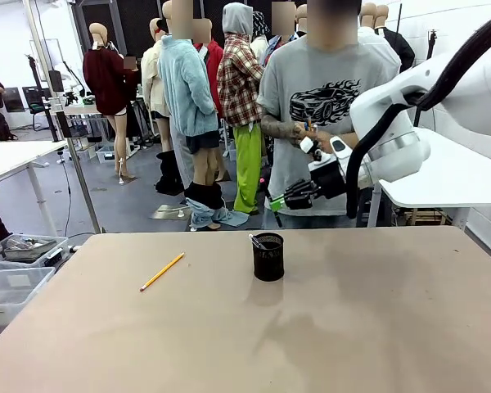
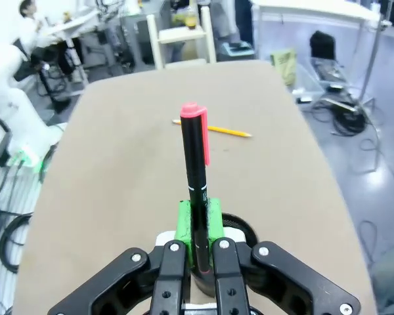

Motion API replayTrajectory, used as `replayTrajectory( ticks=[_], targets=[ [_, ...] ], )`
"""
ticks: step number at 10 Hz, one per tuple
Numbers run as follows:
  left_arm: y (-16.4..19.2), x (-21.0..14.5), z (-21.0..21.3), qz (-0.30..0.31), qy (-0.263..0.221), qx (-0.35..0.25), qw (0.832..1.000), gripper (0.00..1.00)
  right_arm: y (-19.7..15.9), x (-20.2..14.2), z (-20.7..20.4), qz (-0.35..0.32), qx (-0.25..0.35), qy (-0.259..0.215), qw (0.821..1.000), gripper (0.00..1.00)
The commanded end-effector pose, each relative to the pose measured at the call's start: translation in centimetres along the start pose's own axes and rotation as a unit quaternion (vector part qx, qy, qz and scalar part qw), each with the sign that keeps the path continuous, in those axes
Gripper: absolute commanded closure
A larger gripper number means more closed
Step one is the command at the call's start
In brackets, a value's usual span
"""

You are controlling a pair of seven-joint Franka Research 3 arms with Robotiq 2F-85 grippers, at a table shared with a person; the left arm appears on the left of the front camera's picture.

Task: Place the pens into the pen holder.
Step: Pick up a writing instrument from the table and place it into the Pen holder.

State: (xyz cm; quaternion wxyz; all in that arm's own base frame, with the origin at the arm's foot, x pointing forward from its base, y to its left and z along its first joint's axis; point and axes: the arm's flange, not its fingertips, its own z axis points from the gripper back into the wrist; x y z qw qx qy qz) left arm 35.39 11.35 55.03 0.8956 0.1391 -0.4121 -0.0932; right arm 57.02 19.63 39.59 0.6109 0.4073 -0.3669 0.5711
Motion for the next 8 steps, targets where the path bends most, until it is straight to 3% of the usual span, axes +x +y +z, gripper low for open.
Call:
replayTrajectory(
  ticks=[1, 8],
  targets=[
    [0.2, -0.1, 0.0, 0.001, 0.002, 0.003, 1.0, 0.0, -1.5, 0.0, -1.4, 0.003, 0.02, 0.008, 1.0, 1.0],
    [0.2, -0.1, 0.0, 0.001, 0.002, 0.003, 1.0, 0.0, -3.7, -3.1, -3.9, -0.036, 0.032, 0.054, 0.997, 1.0]
  ],
)
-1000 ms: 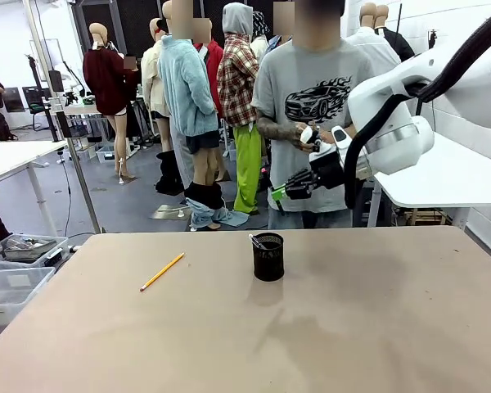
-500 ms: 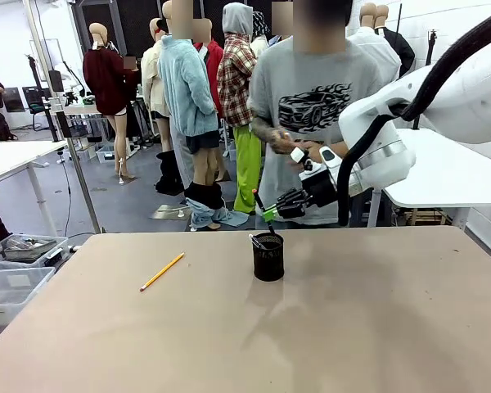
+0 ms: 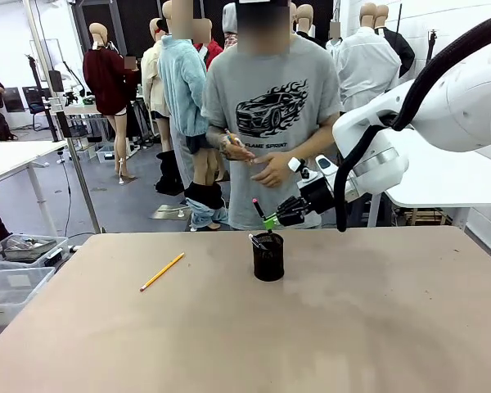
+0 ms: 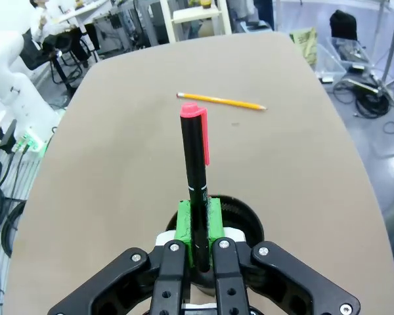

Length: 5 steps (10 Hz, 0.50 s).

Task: Place the pens into the pen holder.
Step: Pick up a writing instrument from the table and place it into the Pen holder.

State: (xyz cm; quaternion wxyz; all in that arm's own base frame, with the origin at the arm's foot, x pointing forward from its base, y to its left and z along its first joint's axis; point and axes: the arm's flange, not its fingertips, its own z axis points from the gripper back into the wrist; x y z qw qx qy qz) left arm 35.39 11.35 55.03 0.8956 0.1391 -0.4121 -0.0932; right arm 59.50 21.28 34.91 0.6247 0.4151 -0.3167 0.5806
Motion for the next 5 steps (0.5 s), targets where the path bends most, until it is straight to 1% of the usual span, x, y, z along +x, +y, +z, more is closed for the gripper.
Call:
replayTrajectory(
  ticks=[1, 4, 5],
  targets=[
    [0.2, -0.1, 0.0, 0.001, 0.002, 0.003, 1.0, 0.0, -1.1, 0.0, -0.6, -0.017, -0.006, 0.027, 0.999, 0.83],
    [0.2, -0.1, 0.0, 0.001, 0.002, 0.003, 1.0, 0.0, -1.1, -0.1, -0.3, -0.015, 0.003, 0.036, 0.999, 0.25],
    [0.2, -0.1, 0.0, 0.001, 0.002, 0.003, 1.0, 0.0, -0.6, -0.2, 0.4, -0.014, -0.005, 0.043, 0.999, 0.25]
  ],
)
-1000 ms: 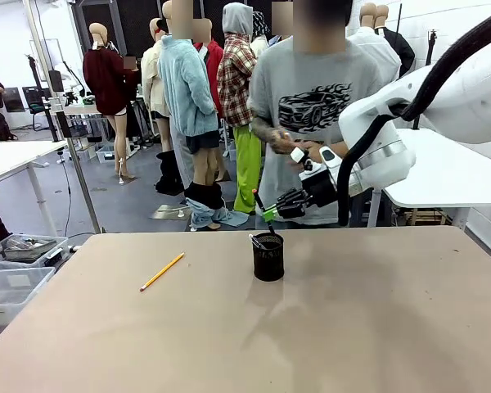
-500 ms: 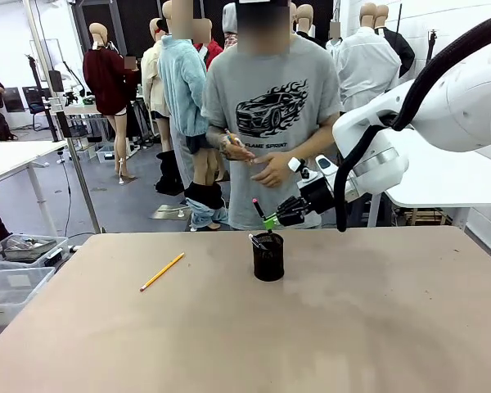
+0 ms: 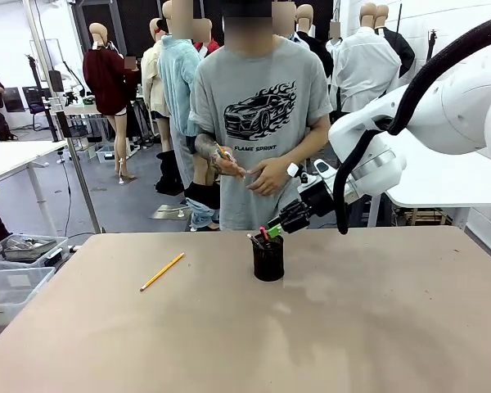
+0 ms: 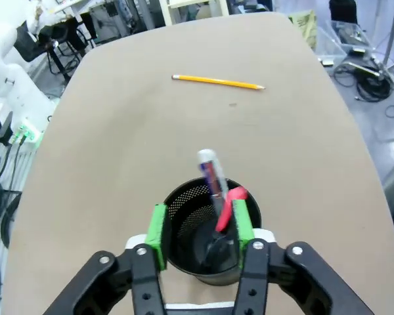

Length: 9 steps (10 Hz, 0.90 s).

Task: Place the pens into the pen holder.
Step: Pick up a writing instrument from the table and place it into the Pen holder.

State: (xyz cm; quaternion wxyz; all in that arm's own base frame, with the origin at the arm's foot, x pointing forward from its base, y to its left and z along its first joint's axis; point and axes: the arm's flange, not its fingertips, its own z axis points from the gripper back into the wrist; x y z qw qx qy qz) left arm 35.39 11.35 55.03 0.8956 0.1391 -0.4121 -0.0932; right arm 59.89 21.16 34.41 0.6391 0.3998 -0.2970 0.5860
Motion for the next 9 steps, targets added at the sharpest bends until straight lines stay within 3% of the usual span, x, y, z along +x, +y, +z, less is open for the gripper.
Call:
replayTrajectory(
  ticks=[1, 3, 5, 7, 9],
  targets=[
    [0.2, -0.1, 0.0, 0.001, 0.002, 0.003, 1.0, 0.0, 1.2, -0.2, 2.5, -0.01, -0.02, 0.024, 0.999, 0.25],
    [0.2, -0.1, 0.0, 0.001, 0.002, 0.003, 1.0, 0.0, 6.6, -1.9, 10.8, -0.048, -0.135, 0.075, 0.987, 0.25],
    [0.2, -0.1, 0.0, 0.001, 0.002, 0.003, 1.0, 0.0, 12.5, -4.5, 18.3, -0.123, -0.21, 0.112, 0.963, 0.25],
    [0.2, -0.1, 0.0, 0.001, 0.002, 0.003, 1.0, 0.0, 19.6, -9.3, 25.5, -0.155, -0.278, 0.109, 0.942, 0.25],
    [0.2, -0.1, 0.0, 0.001, 0.002, 0.003, 1.0, 0.0, 27.0, -15.2, 30.6, -0.25, -0.365, 0.074, 0.894, 0.25]
  ],
)
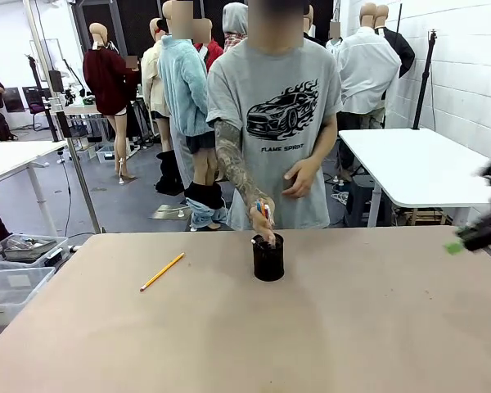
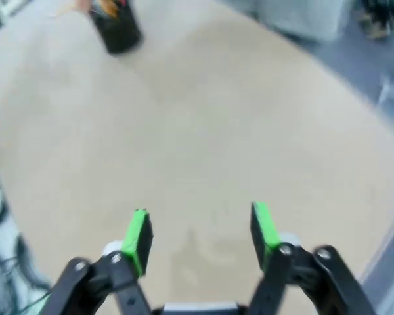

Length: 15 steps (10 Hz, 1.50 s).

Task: Place the pens into the pen holder.
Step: Pick up a writing instrument from the table and place it into the Pen holder.

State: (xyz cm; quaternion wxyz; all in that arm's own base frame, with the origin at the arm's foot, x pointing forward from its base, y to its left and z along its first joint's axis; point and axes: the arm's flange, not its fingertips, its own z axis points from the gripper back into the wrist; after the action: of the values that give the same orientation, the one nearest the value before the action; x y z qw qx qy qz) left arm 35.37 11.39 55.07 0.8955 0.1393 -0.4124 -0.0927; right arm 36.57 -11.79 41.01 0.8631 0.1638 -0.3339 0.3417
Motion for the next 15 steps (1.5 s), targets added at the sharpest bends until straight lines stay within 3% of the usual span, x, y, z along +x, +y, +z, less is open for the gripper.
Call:
replayTrajectory(
  ticks=[1, 3, 4, 5, 6, 13, 15],
  targets=[
    [0.1, -0.1, 0.0, 0.0, 0.002, 0.003, 1.0, 0.0, 1.6, -5.0, 3.8, -0.103, -0.065, 0.013, 0.992, 0.25],
    [0.1, -0.1, 0.0, 0.0, 0.002, 0.003, 1.0, 0.0, 2.6, -10.2, 7.8, -0.202, -0.144, -0.043, 0.968, 0.25],
    [0.1, -0.1, 0.0, 0.0, 0.002, 0.003, 1.0, 0.0, 2.7, -11.2, 8.3, -0.218, -0.151, -0.057, 0.963, 0.25],
    [0.1, -0.1, 0.0, 0.0, 0.002, 0.003, 1.0, 0.0, 2.2, -11.2, 8.0, -0.224, -0.15, -0.058, 0.961, 0.25],
    [0.1, -0.1, 0.0, 0.0, 0.002, 0.003, 1.0, 0.0, -3.7, -9.8, 10.4, -0.194, -0.139, -0.03, 0.971, 0.25],
    [0.0, 0.0, 0.0, 0.0, 0.0, 0.0, 1.0, 0.0, -3.7, -9.8, 10.4, -0.194, -0.139, -0.03, 0.971, 0.25],
    [-2.3, 3.9, -3.6, -0.02, 0.026, -0.032, 0.999, 0.0, -3.7, -9.8, 10.4, -0.194, -0.139, -0.03, 0.971, 0.25]
  ],
)
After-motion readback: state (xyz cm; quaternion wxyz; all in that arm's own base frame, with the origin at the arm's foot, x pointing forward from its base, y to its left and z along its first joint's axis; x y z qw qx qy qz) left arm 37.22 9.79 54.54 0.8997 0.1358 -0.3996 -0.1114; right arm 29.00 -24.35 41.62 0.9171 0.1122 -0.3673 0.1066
